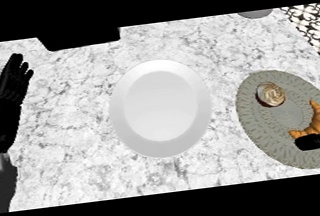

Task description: Pick the croissant from the placemat and place it in the plate

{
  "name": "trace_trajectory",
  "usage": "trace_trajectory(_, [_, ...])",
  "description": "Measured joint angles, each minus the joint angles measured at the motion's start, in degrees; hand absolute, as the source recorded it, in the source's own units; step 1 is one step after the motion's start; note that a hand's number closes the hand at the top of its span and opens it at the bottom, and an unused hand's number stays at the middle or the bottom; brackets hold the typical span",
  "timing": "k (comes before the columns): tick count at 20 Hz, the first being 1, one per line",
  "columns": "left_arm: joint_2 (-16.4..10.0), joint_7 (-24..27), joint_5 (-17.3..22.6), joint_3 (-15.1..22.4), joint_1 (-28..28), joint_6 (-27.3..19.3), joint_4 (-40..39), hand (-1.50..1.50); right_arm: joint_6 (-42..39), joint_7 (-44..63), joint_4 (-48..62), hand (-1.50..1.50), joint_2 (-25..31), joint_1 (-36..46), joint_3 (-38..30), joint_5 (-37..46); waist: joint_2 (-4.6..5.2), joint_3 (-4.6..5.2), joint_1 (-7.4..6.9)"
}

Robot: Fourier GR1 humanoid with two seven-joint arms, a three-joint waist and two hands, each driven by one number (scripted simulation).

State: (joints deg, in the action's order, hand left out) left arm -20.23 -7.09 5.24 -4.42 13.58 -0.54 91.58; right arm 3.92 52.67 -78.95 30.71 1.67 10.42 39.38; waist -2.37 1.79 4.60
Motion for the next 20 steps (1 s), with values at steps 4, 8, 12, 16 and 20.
trace_trajectory(4, [-0.43, 0.20, 0.15, -0.88, -1.94, -0.04, 0.65, 0.00, 5.01, 4.29, -9.50, 1.50, -1.01, -9.81, 2.85, 6.80, -0.27, -0.27, 1.59])
trace_trajectory(8, [-0.99, 0.04, 0.67, -1.69, -2.44, 0.29, 1.31, 0.00, 7.76, 6.72, -21.36, 1.50, -2.25, -18.96, 6.86, 15.04, 0.15, -0.82, 1.81])
trace_trajectory(12, [-0.88, -0.14, 0.67, -1.40, -2.75, 0.49, 2.17, 0.00, 9.04, 7.79, -34.82, 1.50, -4.64, -25.82, 11.70, 23.97, 0.57, -1.16, 1.10])
trace_trajectory(16, [-0.24, 0.18, 0.60, -0.58, -2.43, 0.83, 2.13, 0.00, 8.94, 8.33, -47.98, 1.50, -7.55, -28.59, 17.46, 33.88, 1.02, -1.30, -0.12])
trace_trajectory(20, [0.25, -0.18, 0.57, 0.27, -1.79, 1.13, 2.91, 0.00, 8.30, 8.50, -57.00, 1.50, -12.88, -28.49, 25.47, 44.00, 1.37, -1.41, -1.76])
